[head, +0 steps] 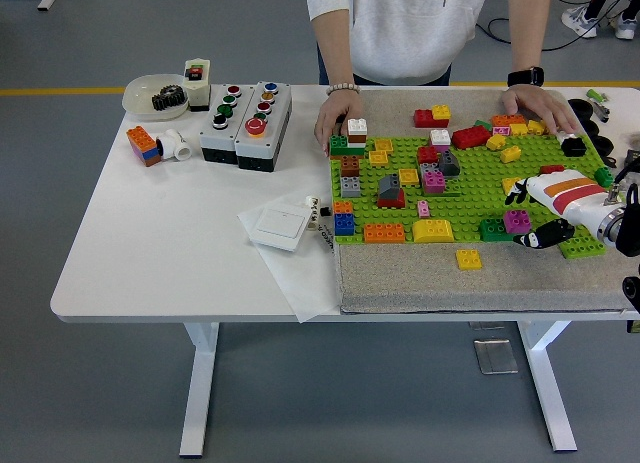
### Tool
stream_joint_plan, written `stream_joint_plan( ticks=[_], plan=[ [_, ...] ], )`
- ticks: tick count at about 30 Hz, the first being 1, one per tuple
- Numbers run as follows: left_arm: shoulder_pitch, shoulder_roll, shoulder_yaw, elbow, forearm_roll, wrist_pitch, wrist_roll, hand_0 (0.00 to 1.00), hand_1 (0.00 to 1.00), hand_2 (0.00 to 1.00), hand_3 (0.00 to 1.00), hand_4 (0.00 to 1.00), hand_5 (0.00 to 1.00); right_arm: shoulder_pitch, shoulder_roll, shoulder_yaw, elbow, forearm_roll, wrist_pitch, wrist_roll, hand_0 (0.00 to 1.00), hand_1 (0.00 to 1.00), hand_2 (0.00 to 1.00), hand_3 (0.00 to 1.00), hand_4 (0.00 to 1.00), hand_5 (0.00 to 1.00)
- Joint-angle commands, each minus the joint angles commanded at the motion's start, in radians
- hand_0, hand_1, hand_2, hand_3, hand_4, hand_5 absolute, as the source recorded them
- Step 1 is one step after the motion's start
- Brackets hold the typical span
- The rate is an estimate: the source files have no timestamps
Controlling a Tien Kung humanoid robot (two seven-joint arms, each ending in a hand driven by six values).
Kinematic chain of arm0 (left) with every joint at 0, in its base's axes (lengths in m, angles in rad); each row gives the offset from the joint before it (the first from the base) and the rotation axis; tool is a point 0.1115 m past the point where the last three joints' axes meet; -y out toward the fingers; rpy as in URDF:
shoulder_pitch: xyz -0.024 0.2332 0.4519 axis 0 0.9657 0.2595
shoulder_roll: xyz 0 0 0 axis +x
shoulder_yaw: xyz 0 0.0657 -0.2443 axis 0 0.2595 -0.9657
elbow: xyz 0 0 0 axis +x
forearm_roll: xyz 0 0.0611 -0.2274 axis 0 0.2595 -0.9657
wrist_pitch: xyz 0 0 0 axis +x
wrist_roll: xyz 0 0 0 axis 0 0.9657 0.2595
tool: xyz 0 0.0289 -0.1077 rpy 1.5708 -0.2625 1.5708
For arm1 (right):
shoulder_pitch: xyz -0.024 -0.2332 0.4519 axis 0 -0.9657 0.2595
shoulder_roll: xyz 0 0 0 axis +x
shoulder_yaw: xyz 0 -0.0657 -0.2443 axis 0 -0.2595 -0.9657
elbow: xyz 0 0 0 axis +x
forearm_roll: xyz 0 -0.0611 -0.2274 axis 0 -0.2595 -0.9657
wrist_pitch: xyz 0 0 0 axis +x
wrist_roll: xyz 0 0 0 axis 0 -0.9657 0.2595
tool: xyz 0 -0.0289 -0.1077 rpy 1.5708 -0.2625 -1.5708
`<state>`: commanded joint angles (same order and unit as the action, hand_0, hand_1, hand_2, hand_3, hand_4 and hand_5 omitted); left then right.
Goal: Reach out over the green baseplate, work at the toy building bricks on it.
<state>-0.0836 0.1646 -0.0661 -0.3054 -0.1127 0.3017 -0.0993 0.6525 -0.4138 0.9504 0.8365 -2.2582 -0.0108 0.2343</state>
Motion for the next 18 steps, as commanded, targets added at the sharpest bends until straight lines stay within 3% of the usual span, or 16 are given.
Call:
stream_joint_plan(
  ticks=[15, 16, 18],
  plan=[
    [0.002, 0.001, 0.002, 0.000, -0.002, 0.000, -0.002, 0.864, 0.883, 0.881, 0.747, 0.740, 0.646, -0.055, -0.027, 0.067, 0.146, -0.011, -0.009, -0.026, 0.558, 0.624, 0.691, 0.709, 0.940, 0.253],
    [0.002, 0.001, 0.003, 0.000, -0.003, 0.000, -0.002, 0.864, 0.882, 0.880, 0.748, 0.740, 0.646, -0.066, -0.031, 0.072, 0.162, -0.009, -0.007, -0.032, 0.659, 0.666, 0.709, 0.725, 0.950, 0.259],
    [0.003, 0.001, 0.003, 0.000, -0.004, 0.000, -0.002, 0.864, 0.882, 0.880, 0.748, 0.740, 0.646, -0.081, -0.037, 0.079, 0.183, -0.004, -0.002, -0.042, 0.659, 0.666, 0.709, 0.725, 0.950, 0.259]
  ],
)
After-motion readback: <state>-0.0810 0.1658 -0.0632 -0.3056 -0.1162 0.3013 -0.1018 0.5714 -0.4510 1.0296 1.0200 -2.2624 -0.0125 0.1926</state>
